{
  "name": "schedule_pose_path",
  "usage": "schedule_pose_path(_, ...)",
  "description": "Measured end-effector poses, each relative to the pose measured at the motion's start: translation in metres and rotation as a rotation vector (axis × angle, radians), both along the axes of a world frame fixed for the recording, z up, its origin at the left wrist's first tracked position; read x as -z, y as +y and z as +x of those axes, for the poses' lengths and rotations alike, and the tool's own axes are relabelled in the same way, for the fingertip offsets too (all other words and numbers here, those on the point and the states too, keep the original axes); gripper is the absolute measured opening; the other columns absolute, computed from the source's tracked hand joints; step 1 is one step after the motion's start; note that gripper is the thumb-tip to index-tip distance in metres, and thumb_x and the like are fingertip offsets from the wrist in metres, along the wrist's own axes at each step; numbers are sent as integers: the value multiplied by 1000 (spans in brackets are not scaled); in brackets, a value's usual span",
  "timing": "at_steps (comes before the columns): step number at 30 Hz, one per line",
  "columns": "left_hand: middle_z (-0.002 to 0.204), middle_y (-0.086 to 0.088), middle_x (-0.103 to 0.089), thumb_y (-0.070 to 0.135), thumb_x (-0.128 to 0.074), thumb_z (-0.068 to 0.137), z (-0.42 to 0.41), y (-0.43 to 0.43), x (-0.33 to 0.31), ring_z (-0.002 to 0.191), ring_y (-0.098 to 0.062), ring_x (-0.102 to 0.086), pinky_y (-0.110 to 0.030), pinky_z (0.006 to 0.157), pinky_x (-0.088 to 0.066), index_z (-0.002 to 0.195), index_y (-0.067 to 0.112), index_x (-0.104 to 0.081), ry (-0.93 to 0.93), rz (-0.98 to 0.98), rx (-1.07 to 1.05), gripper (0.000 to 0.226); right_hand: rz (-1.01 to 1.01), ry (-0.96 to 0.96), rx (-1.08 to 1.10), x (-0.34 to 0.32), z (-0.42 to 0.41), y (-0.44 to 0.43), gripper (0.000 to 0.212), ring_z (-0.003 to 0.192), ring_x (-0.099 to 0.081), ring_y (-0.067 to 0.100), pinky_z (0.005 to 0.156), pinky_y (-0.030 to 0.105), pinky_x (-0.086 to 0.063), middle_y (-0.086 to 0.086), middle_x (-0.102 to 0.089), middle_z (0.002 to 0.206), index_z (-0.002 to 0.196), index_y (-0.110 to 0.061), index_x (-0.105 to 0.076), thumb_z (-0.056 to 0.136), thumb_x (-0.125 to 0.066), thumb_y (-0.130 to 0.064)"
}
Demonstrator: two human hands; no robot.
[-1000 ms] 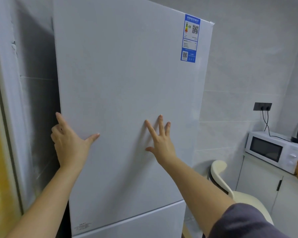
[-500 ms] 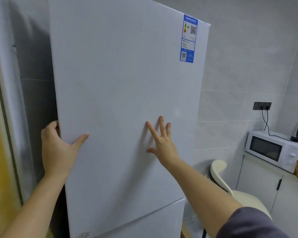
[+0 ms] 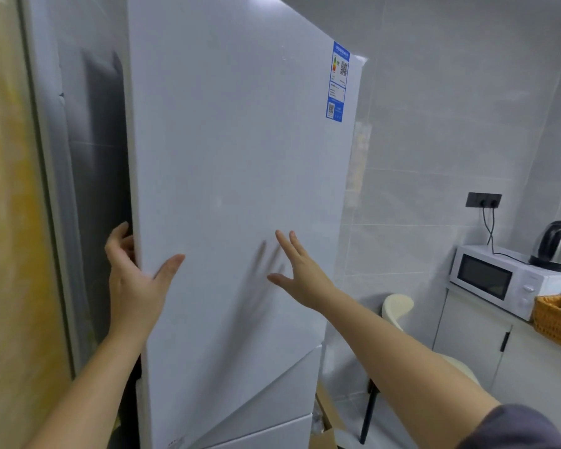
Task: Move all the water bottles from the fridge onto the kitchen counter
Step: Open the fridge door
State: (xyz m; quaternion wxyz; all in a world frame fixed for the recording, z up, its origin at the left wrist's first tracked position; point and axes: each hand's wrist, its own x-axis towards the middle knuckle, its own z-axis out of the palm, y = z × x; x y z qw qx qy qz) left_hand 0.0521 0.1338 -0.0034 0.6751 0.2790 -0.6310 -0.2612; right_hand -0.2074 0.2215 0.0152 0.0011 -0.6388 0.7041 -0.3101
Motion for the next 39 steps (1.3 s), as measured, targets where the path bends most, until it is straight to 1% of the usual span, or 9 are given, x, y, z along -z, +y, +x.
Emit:
schedule_pose_path(5,130,-1,-38,24,-77,80,-8,38,-6,109,-11,-48,-32,97,-42,146,16,-35,-73,-14,-56,78,22,-99,-27,-9,19,36,79,149,-20,16,115,32,-23,-10,6,165,155,-42,-1,98,-55,-41)
schedule_pose_path(14,126,26,-48,48,-69,66,-9,83,46,115,1,-54,-30,92,-50,139,37,-28,-101,34,304,84,-93,-462,-44,-36,51,77,75,146,-28,19,117,42,-29,-13,-15,163,156,-38,-9,96,-53,-51)
schedule_pose_path(19,139,10,-41,45,-71,70,-17,109,61,127,-10,-46,-45,102,-46,145,37,-23,-198,-26,387,90,-154,-679,-125,-60,80,99,69,145,-31,16,107,46,-43,-7,-16,163,155,-37,-14,98,-49,-50)
schedule_pose_path(24,149,9,-30,45,-74,71,-31,134,62,135,-11,-35,-45,106,-42,151,26,-16,-262,-123,346,100,-162,-752,-121,-74,94,132,65,147,-25,18,110,49,-40,-11,-19,161,156,-30,-18,99,-39,-54)
schedule_pose_path(27,150,-2,-31,44,-76,69,-40,143,65,136,-21,-36,-50,105,-43,150,17,-19,-287,-138,337,103,-209,-725,-135,-80,97,146,72,149,-19,14,113,51,-35,-14,-12,163,156,-32,-10,97,-40,-59)
schedule_pose_path(31,152,-4,-26,48,-78,66,-53,166,65,136,-22,-34,-49,104,-43,151,18,-16,-348,-178,284,109,-297,-511,-66,-85,104,157,99,151,-13,18,119,49,-25,-6,-2,165,157,-30,1,85,-62,-60)
schedule_pose_path(34,155,-5,-18,60,-70,67,-60,179,68,137,-27,-26,-55,109,-34,151,18,-13,-434,-257,225,110,-366,-455,9,-85,104,163,115,149,-23,20,119,48,-28,-3,-15,164,157,-28,-3,72,-75,-57)
schedule_pose_path(36,158,-5,-15,67,-56,76,-60,174,72,145,-27,-17,-56,117,-16,153,19,-11,-515,-351,233,101,-372,-404,51,-83,98,173,112,144,-34,20,115,48,-36,-1,-29,159,155,-28,-9,69,-72,-60)
schedule_pose_path(39,156,-1,-29,60,-33,94,-53,154,71,146,-18,-21,-46,121,-2,152,20,-20,-558,-461,251,72,-378,-396,51,-81,85,190,86,129,-51,16,108,45,-44,0,-48,145,153,-20,-21,86,-72,-39)
